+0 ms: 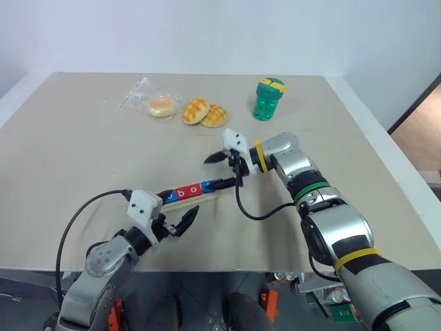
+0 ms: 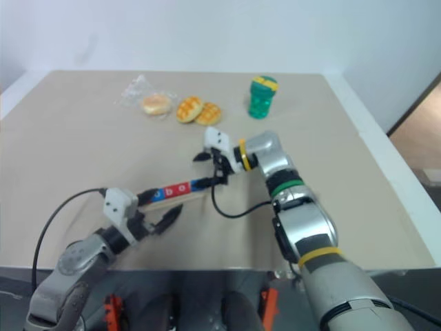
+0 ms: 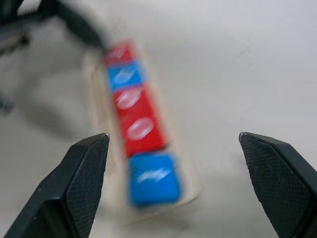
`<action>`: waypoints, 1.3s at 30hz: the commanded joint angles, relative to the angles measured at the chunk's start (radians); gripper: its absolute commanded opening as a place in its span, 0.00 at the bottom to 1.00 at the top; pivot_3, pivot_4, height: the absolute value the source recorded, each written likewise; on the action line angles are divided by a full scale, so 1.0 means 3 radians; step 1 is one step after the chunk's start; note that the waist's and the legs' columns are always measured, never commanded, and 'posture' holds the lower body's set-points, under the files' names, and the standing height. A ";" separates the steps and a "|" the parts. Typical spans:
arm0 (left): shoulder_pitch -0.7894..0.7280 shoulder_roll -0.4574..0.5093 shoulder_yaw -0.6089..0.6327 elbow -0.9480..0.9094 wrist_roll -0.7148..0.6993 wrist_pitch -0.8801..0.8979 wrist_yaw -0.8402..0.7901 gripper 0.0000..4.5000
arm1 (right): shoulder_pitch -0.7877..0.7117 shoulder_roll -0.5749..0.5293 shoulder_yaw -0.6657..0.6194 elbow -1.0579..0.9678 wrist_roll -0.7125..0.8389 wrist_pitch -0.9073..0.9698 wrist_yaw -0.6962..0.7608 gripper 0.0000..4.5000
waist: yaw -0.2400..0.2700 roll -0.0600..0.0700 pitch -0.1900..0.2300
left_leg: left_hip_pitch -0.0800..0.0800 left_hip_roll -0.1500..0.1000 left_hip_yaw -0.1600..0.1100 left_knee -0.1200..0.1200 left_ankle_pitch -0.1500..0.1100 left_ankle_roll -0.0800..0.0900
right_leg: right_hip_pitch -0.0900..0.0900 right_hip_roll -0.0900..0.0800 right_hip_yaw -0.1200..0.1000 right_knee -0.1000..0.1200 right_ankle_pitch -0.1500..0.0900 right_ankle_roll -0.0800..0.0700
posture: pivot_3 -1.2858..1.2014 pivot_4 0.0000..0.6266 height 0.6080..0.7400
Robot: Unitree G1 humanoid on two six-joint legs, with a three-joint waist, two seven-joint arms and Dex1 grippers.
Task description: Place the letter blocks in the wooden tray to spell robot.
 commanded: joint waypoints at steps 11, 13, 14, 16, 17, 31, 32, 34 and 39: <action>0.0041 0.0488 0.0134 -0.0171 -0.0558 0.0192 -0.0724 1.00 | 0.2013 -0.0233 -0.0109 -0.3470 0.0498 0.1697 -0.1067 0.59 | -0.0009 0.0003 0.0001 | 0.0001 0.0008 -0.0009 -0.0003 0.0000 -0.0001 | -0.0002 0.0011 -0.0004 0.0001 -0.0013 0.0012 | 0.52 0.24 1.00; 0.0047 0.0534 0.0183 -0.0153 -0.0618 0.0207 -0.0768 1.00 | 0.2179 -0.0204 -0.0019 -0.3765 0.0556 0.1898 -0.1150 0.32 | -0.0003 0.0002 0.0001 | 0.0001 0.0010 -0.0011 -0.0003 0.0002 -0.0003 | -0.0002 0.0012 -0.0006 0.0002 -0.0013 0.0010 | 0.52 0.24 1.00; 0.0047 0.0537 0.0215 -0.0138 -0.0647 0.0212 -0.0757 1.00 | 0.2231 -0.0195 0.0016 -0.3849 0.0571 0.1966 -0.1188 0.29 | -0.0009 0.0004 0.0002 | 0.0001 0.0010 -0.0011 -0.0003 0.0002 -0.0003 | -0.0003 0.0013 -0.0006 0.0002 -0.0014 0.0010 | 0.52 0.24 1.00; 0.0050 0.0543 0.0255 -0.0127 -0.0693 0.0223 -0.0757 1.00 | 0.2306 -0.0193 0.0089 -0.3957 0.0587 0.2061 -0.1259 0.13 | -0.0007 0.0003 0.0001 | 0.0002 0.0009 -0.0006 -0.0002 0.0002 -0.0004 | -0.0002 0.0011 -0.0003 0.0002 -0.0012 0.0011 | 0.52 0.24 1.00; 0.0053 0.0545 0.0269 -0.0127 -0.0715 0.0230 -0.0757 1.00 | 0.2329 -0.0198 0.0118 -0.3990 0.0595 0.2088 -0.1289 0.07 | -0.0006 0.0003 0.0001 | 0.0001 0.0009 -0.0006 -0.0001 0.0003 -0.0004 | -0.0003 0.0010 -0.0003 0.0002 -0.0011 0.0012 | 0.52 0.24 1.00; 0.0051 0.0659 0.0330 -0.0124 -0.0714 0.0187 -0.0786 1.00 | 0.2149 -0.0238 0.0362 -0.3546 0.0545 0.1909 -0.1507 0.02 | -0.0004 0.0003 0.0001 | 0.0000 0.0006 -0.0006 -0.0002 0.0004 -0.0006 | -0.0004 0.0008 -0.0003 0.0001 -0.0013 0.0012 | 0.52 0.24 1.00; 0.0061 0.0654 0.0315 -0.0135 -0.0700 0.0184 -0.0774 1.00 | 0.2130 -0.0245 0.0383 -0.3494 0.0526 0.1873 -0.1509 0.02 | -0.0003 0.0003 0.0001 | 0.0000 0.0006 -0.0005 -0.0002 0.0004 -0.0006 | -0.0004 0.0008 -0.0003 0.0001 -0.0013 0.0013 | 0.52 0.24 1.00; 0.0082 0.0645 0.0294 -0.0152 -0.0679 0.0176 -0.0759 1.00 | 0.2110 -0.0247 0.0405 -0.3421 0.0503 0.1814 -0.1511 0.02 | -0.0005 0.0003 0.0001 | 0.0000 0.0005 -0.0004 -0.0002 0.0004 -0.0006 | -0.0004 0.0008 -0.0002 0.0001 -0.0013 0.0013 | 0.52 0.24 1.00; 0.0116 0.0625 0.0274 -0.0181 -0.0636 0.0172 -0.0720 1.00 | 0.2023 -0.0230 0.0401 -0.3235 0.0465 0.1709 -0.1556 0.02 | -0.0003 0.0003 0.0001 | -0.0001 0.0006 -0.0006 -0.0002 0.0004 -0.0006 | -0.0004 0.0008 -0.0003 0.0001 -0.0013 0.0013 | 0.52 0.24 1.00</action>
